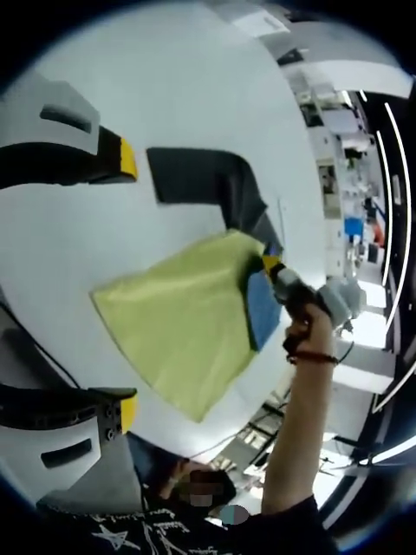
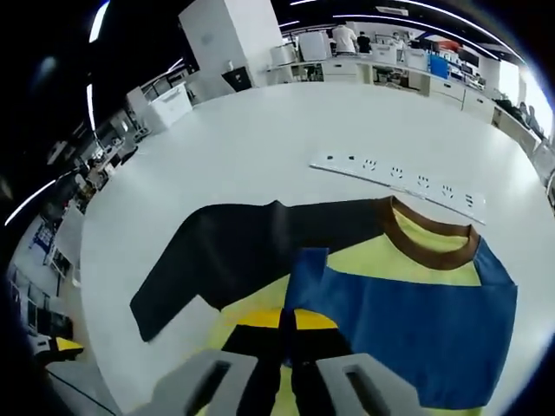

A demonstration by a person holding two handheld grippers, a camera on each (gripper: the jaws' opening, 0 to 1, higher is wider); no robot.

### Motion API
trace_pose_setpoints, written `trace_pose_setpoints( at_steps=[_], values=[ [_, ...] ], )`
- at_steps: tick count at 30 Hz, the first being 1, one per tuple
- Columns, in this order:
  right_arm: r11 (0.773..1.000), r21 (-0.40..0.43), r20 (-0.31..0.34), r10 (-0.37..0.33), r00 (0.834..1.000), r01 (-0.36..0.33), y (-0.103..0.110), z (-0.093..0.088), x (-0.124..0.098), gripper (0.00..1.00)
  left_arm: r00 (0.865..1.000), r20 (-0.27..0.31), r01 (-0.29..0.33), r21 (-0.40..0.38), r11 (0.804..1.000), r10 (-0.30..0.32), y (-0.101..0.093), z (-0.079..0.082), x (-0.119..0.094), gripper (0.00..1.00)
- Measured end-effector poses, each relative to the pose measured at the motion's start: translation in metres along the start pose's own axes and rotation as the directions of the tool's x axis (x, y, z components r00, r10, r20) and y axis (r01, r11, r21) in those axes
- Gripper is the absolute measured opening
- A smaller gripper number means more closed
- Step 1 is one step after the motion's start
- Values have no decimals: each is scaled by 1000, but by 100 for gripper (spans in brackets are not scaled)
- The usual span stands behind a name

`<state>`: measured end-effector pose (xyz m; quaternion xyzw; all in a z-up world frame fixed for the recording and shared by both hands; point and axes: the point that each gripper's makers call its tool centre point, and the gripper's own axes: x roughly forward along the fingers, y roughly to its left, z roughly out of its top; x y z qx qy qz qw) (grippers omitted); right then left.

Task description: Fold the garment on the visible template until the final outline fits inside the template.

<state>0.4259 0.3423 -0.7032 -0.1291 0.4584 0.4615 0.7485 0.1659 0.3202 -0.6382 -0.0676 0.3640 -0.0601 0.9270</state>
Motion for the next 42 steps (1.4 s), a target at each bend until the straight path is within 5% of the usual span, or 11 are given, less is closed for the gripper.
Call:
trace_pose_setpoints(
  at_steps=[21,34,42],
  values=[
    [1000,17,-34,11,999,-11,0,-11,25,0,1000,-5,4,-20,1000,-4,6,-8,8,93],
    [998,6,27,61,998,-61,3,8,-1,7,1000,1,9,-7,1000,-9,7,-3,9,93],
    [1000,1,7,24,1000,-24,-6,-6,-3,6,1000,5,10,-1,1000,-10,5,-1,7,93]
  ],
)
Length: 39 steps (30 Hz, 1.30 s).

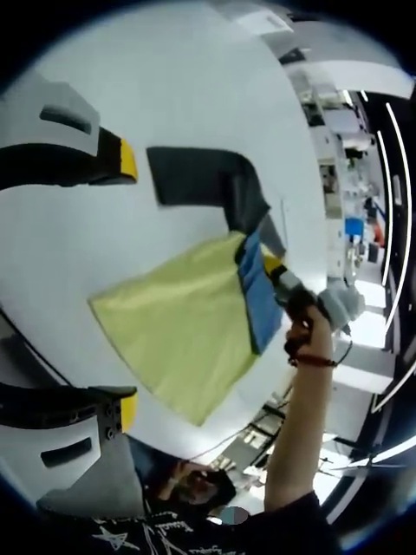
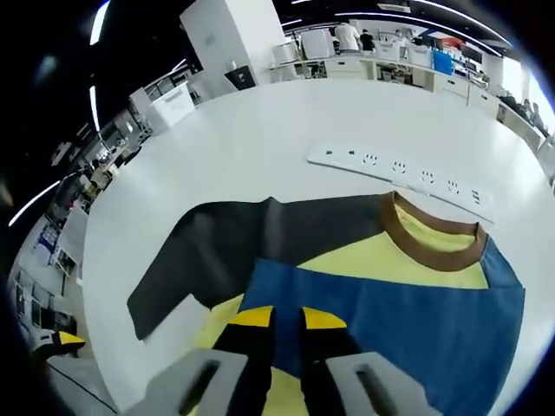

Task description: Fold the garment on the visible template until the final outline fits inside the template.

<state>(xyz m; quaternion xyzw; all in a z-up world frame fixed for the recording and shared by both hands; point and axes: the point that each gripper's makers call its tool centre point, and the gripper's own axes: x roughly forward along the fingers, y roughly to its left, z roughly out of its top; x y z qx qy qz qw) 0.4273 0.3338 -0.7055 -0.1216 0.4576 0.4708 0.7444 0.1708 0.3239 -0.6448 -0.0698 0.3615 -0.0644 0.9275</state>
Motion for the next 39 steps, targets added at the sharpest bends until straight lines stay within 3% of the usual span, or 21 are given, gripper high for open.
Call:
trace_pose_setpoints(
  at_steps=[3,6,16,27,39],
  values=[
    [1000,-10,-12,-25,1000,24,-6,-8,0,9,1000,1,-2,0,1000,2,1,0,0,94],
    [999,-16,-12,-43,999,43,-13,-8,3,18,1000,7,-8,-7,1000,8,2,2,-1,96],
    [994,-37,17,-100,995,101,-47,-5,-20,40,1000,8,-23,-6,1000,23,3,5,-1,100],
    [986,-27,38,-166,985,167,-94,-16,-63,42,999,17,-30,0,1000,30,1,10,-2,100],
    [978,-8,20,-207,978,207,-134,-37,-93,42,999,15,-30,4,1000,30,-3,11,-3,100]
  ],
)
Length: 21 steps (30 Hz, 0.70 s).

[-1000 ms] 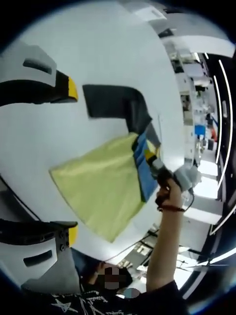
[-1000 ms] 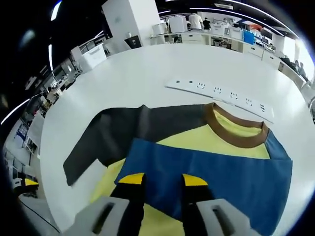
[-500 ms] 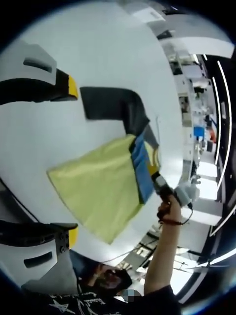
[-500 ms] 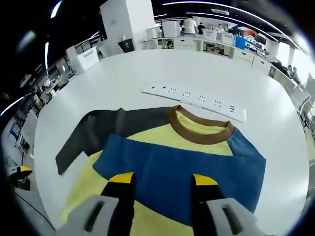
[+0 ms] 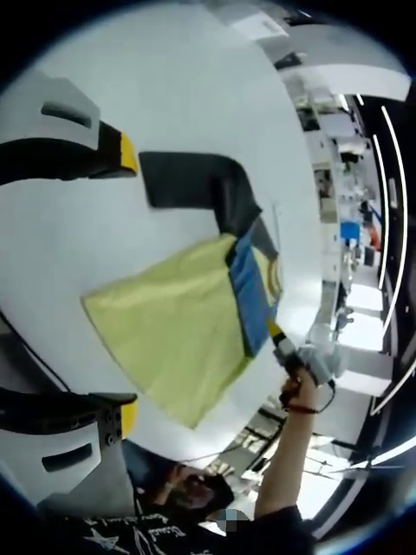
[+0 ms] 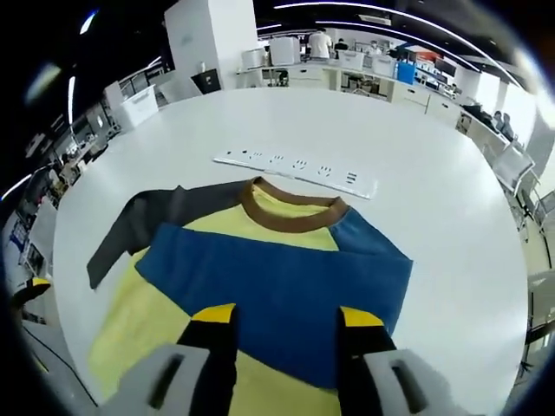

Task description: Fold the garment on the visible template until the final outline fits inside the template.

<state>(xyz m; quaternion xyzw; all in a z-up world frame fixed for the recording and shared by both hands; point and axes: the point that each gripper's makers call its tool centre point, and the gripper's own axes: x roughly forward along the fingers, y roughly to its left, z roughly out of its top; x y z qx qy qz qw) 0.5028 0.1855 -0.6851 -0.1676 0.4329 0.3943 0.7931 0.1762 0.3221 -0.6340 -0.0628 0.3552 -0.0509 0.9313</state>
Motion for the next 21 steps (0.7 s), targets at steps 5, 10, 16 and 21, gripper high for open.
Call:
trace_pose_setpoints(
  at_steps=[5,10,16,21],
  values=[
    [1000,29,-16,-1,1000,2,-15,-13,-5,41,1000,-2,1,3,1000,-1,-1,0,0,100],
    [1000,26,-28,-17,999,17,-28,-24,-11,39,1000,-2,2,7,1000,-2,-3,1,-1,100],
    [998,61,-40,-20,999,23,-41,-35,-17,31,1000,-5,4,15,1000,-4,-5,2,-1,100],
    [994,105,-45,-16,999,20,-50,-42,-19,26,1000,-6,7,20,1000,-7,-7,2,-2,99]
  ],
)
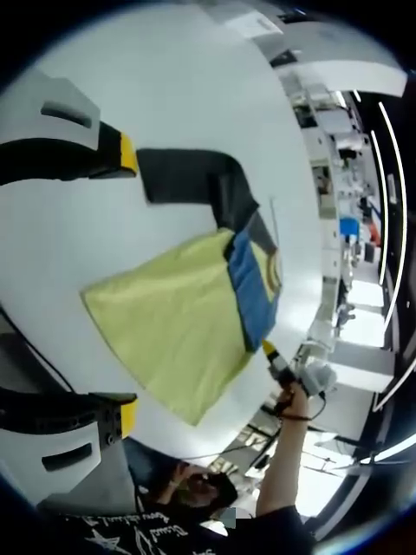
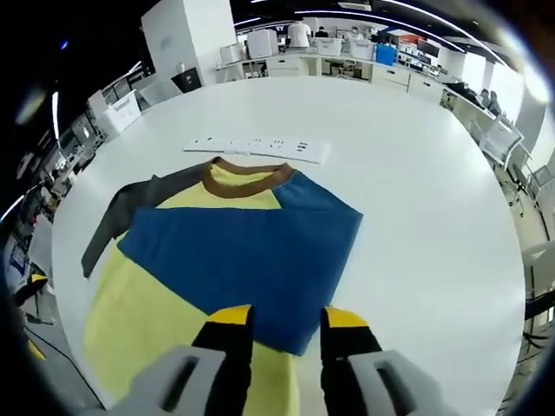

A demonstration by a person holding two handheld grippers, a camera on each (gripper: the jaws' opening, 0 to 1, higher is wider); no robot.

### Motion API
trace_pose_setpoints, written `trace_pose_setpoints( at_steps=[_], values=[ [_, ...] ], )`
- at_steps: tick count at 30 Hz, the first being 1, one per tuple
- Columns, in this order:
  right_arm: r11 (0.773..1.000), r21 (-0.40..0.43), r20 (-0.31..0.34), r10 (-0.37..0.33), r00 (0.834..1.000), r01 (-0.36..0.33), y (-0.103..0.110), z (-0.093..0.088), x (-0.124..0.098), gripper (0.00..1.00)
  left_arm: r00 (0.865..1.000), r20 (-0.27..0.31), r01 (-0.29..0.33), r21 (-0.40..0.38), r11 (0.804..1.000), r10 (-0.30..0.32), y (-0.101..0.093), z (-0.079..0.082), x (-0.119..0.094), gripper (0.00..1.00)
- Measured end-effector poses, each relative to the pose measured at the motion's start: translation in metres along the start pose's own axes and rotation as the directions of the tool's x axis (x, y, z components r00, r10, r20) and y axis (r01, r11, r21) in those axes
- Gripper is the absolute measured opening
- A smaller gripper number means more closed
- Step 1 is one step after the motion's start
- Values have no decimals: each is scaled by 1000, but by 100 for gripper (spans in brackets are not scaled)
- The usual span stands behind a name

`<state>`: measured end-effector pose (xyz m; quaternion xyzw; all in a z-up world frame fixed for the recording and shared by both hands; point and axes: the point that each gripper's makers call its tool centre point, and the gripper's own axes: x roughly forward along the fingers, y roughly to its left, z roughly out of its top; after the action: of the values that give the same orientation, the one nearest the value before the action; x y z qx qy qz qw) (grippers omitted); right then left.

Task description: Fold the garment on the visible template until the final outline fits inside the template.

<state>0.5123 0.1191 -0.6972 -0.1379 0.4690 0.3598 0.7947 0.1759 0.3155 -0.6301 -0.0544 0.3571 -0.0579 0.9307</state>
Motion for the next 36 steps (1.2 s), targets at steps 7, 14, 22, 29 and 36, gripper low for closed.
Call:
trace_pose_setpoints(
  at_steps=[7,14,22,29,36],
  values=[
    [1000,5,-14,-8,1000,8,-12,-12,2,19,1000,-2,0,6,1000,0,-2,0,-2,98],
    [997,70,-14,31,999,-30,-13,-22,5,11,1000,-1,-4,6,1000,4,-2,0,-4,98],
    [994,96,-12,60,998,-58,-9,-27,12,3,1000,2,-4,7,1000,4,-5,2,-4,96],
    [987,144,-15,76,997,-73,-9,-29,16,2,1000,2,0,6,1000,0,-7,2,-4,96],
    [995,91,-19,38,999,-36,-13,-27,13,0,1000,6,-2,9,1000,1,-6,4,-5,95]
  ],
)
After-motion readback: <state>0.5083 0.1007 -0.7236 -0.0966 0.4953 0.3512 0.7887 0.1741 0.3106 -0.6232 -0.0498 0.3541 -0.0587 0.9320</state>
